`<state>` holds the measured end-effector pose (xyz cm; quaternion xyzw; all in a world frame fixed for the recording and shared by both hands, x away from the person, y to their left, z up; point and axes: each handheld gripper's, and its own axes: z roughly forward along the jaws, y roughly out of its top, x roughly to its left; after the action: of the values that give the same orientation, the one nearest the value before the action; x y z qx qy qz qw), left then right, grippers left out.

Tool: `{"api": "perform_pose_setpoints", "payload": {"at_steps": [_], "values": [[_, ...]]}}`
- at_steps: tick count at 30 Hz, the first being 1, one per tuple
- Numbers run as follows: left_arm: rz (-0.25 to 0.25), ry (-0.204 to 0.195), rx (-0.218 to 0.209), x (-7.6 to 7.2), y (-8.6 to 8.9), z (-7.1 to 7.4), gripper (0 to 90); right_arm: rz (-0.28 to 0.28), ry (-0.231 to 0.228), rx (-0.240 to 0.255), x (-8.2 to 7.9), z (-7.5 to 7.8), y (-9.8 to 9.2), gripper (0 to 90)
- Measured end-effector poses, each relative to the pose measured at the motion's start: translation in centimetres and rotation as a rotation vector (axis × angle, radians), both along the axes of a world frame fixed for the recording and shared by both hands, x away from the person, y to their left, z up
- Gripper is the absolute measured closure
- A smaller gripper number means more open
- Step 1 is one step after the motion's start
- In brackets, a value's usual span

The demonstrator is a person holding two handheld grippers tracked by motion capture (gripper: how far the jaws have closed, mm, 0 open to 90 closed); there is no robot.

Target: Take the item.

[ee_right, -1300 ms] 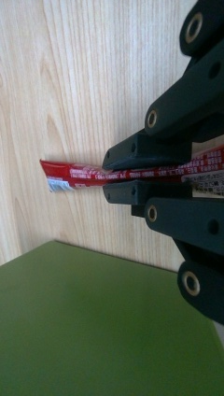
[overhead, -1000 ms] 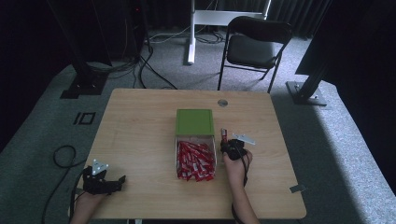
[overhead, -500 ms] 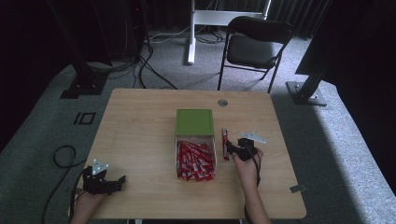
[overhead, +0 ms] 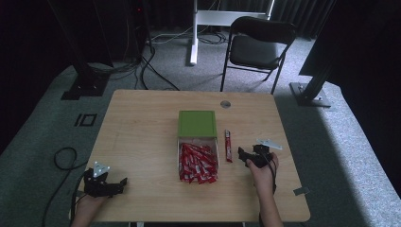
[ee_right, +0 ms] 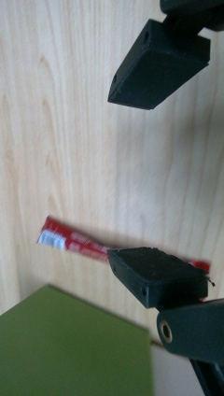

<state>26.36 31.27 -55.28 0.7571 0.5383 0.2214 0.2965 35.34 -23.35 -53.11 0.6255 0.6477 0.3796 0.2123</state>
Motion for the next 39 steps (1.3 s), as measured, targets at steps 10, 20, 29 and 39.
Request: {"api": "perform_pose_setpoints", "payload": {"at_steps": [10, 20, 29, 39], "values": [[0.0, 0.0, 0.001, 0.0, 0.0, 0.0, 1.5, -0.014, 0.035, -0.029, -1.1, -1.1, -2.3, 19.6], [0.0, 0.0, 0.0, 0.0, 0.0, 0.0, 1.5, -0.009, 0.038, -0.06, -2.7, -1.4, -3.6, 18.6], [0.0, 0.0, 0.0, 0.0, 0.0, 0.0, 1.5, 0.038, 0.035, -0.122, -4.5, -1.9, -4.5, 18.5], [0.0, 0.0, 0.0, 0.0, 0.0, 0.0, 1.5, 0.109, 0.022, -0.102, -5.9, -1.8, -4.8, 18.5]]}}
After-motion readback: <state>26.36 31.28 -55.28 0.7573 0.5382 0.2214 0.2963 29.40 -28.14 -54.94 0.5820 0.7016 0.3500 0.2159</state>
